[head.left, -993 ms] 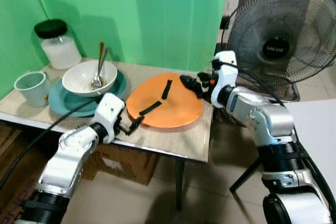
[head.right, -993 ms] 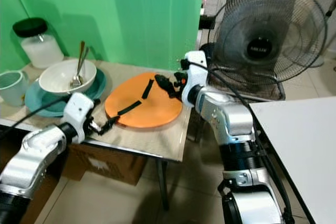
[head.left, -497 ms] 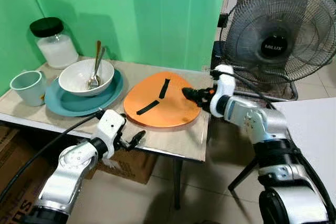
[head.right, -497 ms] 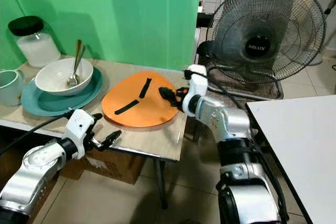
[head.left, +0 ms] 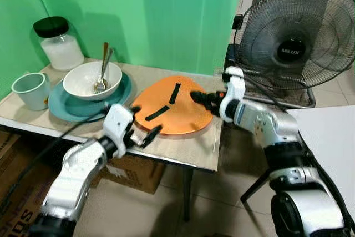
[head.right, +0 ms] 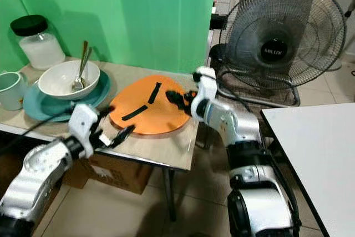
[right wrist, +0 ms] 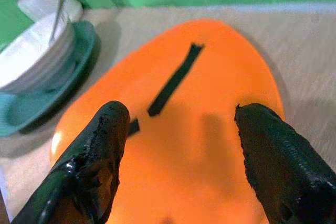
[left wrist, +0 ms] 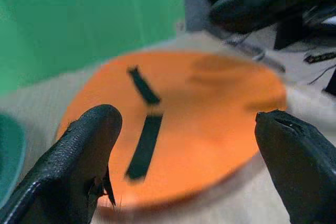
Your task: Setting the table
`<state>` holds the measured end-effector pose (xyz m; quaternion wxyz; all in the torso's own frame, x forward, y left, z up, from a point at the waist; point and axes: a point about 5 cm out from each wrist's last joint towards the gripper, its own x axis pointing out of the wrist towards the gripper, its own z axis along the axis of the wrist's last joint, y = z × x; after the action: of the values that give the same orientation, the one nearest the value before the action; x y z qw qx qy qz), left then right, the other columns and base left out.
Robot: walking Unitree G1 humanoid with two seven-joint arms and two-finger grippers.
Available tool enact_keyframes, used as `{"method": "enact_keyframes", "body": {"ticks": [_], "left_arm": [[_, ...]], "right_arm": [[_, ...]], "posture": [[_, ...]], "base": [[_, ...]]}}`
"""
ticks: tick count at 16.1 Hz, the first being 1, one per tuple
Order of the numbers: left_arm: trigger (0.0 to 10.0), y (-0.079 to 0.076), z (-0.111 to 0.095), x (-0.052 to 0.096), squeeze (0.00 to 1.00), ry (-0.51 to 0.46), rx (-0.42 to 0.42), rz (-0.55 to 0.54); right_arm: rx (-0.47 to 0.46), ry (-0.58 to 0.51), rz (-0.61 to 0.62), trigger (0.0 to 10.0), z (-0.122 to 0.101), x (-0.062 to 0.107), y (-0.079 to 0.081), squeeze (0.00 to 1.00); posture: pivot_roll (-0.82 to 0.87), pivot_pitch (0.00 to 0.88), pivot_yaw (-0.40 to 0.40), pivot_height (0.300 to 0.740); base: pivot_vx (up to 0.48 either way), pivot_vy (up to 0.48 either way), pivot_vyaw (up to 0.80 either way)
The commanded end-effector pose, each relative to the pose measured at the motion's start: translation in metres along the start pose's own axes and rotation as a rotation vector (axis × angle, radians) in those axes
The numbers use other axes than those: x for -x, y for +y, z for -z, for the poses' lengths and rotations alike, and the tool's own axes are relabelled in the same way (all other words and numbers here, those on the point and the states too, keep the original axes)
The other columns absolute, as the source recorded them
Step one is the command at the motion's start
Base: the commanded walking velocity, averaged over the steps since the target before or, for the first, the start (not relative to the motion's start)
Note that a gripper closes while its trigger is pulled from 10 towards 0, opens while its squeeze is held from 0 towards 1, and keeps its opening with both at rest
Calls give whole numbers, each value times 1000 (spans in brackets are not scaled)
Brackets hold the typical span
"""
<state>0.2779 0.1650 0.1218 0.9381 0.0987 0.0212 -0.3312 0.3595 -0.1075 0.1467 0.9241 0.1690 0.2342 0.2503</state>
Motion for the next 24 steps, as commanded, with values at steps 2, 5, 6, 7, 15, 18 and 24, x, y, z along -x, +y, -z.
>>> {"method": "enact_keyframes", "body": {"ticks": [2,5,6,7,15,18,24], "left_arm": [[10000,7,5,-5,0,26,-10,-19],[10000,32,20,-21,0,75,12,-121],[10000,37,20,-23,0,68,17,-138],[10000,42,18,-27,0,56,33,-150],[10000,35,48,-22,0,137,34,-55],[10000,31,56,-17,0,148,35,-41],[10000,31,66,-12,0,194,33,-45]], "right_arm": [[13,-30,-6,10000,-7,1,0,0],[46,-72,-20,10000,-9,6,-2,0],[48,-74,-18,10000,-9,7,-3,0],[50,-78,-17,10000,-8,9,-3,0],[48,-42,-24,10000,2,19,-10,0],[65,-24,-38,10000,2,20,-13,0],[75,-37,9,10000,-2,17,-21,0]], "posture": [[-97,23,12,740],[-118,32,13,740],[-120,33,15,740],[-132,38,24,740],[-154,43,59,740],[-148,42,49,740],[-140,37,34,740]], "base": [[0,0,0],[0,0,0],[0,0,0],[0,0,0],[0,0,0],[0,0,0],[0,0,0]]}}
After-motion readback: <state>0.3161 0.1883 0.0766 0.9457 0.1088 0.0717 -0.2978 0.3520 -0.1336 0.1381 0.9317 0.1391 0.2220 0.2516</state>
